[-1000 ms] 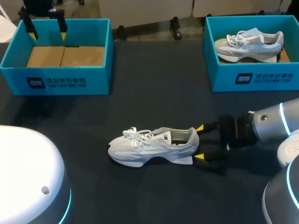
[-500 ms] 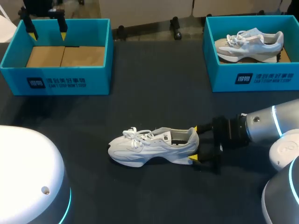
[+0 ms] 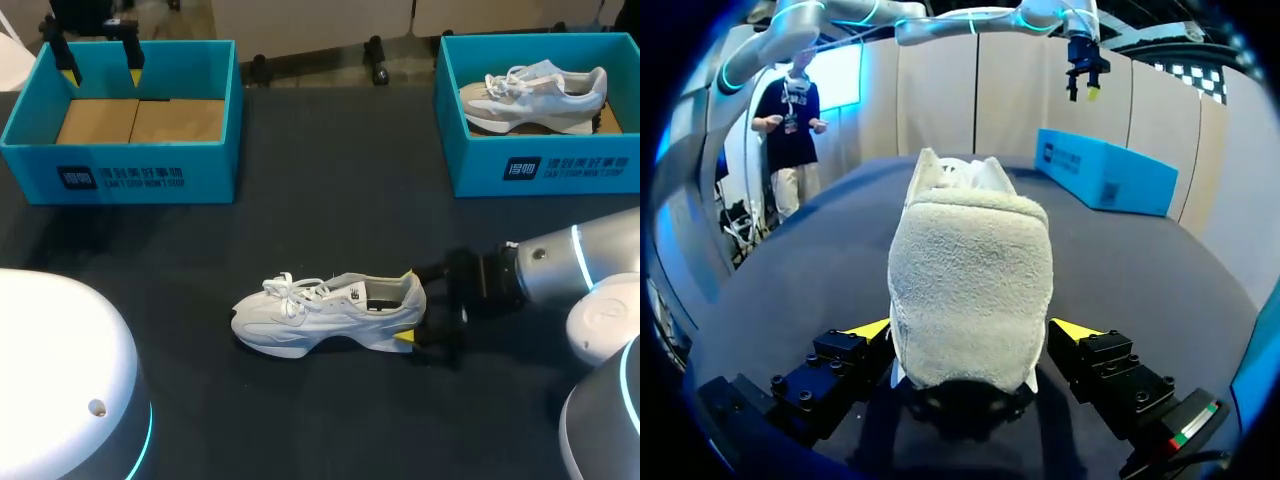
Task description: Take the shoe out of the shoebox, open the shoe tongue, remove and reinsert the insole, then place the shoe into the shoebox
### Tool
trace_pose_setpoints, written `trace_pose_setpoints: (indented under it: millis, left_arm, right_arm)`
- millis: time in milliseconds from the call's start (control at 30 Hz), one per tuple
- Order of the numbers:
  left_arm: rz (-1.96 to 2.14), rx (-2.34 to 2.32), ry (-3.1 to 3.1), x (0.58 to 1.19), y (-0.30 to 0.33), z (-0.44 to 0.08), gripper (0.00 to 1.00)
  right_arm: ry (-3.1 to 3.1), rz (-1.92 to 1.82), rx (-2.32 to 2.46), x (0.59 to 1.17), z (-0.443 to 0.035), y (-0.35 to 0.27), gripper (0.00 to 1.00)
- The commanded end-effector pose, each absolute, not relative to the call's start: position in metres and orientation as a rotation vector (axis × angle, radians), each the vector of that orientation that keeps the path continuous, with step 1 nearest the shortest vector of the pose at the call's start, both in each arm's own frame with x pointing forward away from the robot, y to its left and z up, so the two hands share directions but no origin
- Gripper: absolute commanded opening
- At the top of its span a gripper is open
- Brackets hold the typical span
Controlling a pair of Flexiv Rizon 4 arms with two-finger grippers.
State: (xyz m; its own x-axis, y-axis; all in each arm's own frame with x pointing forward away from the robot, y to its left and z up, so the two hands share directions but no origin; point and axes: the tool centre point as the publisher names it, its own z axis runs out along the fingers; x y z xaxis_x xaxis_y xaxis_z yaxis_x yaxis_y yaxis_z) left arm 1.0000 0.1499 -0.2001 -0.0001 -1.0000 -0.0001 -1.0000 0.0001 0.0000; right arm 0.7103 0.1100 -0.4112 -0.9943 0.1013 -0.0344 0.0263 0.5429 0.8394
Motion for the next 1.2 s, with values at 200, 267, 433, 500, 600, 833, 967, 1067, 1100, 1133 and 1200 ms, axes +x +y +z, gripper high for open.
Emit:
trace_pose_setpoints:
  millis: [200, 267, 433, 500, 600, 833, 967, 1067, 1100, 1133, 1200]
  left_arm:
    - [0.000, -2.221, 2.222, 1.000, 0.150, -0.200, 1.00]
    - [0.000, -2.221, 2.222, 1.000, 0.150, -0.200, 1.00]
    - [0.000, -2.221, 2.222, 1.000, 0.150, -0.200, 1.00]
    - [0.000, -2.221, 2.222, 1.000, 0.150, -0.200, 1.00]
    - [0.000, -2.221, 2.222, 1.000, 0.150, -0.200, 1.00]
    - [0.000, -2.221, 2.222, 1.000, 0.150, -0.200, 1.00]
    - [0.000, -2.221, 2.222, 1.000, 0.150, -0.200, 1.00]
    - [0.000, -2.221, 2.222, 1.000, 0.150, -0.200, 1.00]
    - [0.000, -2.221, 2.222, 1.000, 0.150, -0.200, 1.00]
    - [0.000, -2.221, 2.222, 1.000, 0.150, -0.200, 1.00]
    - [0.000, -2.221, 2.222, 1.000, 0.150, -0.200, 1.00]
  right_arm:
    - [2.683, 1.490, 0.094, 0.719, -0.425, 0.123, 1.00]
    - [2.680, 1.499, 0.090, 0.720, -0.426, 0.124, 1.00]
    - [2.679, 1.505, 0.084, 0.720, -0.427, 0.125, 0.39]
    - [2.679, 1.509, 0.077, 0.720, -0.427, 0.125, 0.00]
    - [2.681, 1.505, 0.076, 0.719, -0.427, 0.123, 0.00]
    - [2.686, 1.484, 0.088, 0.718, -0.426, 0.113, 0.00]
    - [2.698, 1.472, 0.086, 0.720, -0.427, 0.109, 0.00]
    - [2.710, 1.461, 0.081, 0.722, -0.427, 0.107, 0.00]
    - [2.709, 1.459, 0.081, 0.723, -0.426, 0.106, 0.00]
    - [2.708, 1.456, 0.078, 0.724, -0.425, 0.106, 0.00]
    - [2.707, 1.449, 0.070, 0.725, -0.423, 0.106, 0.00]
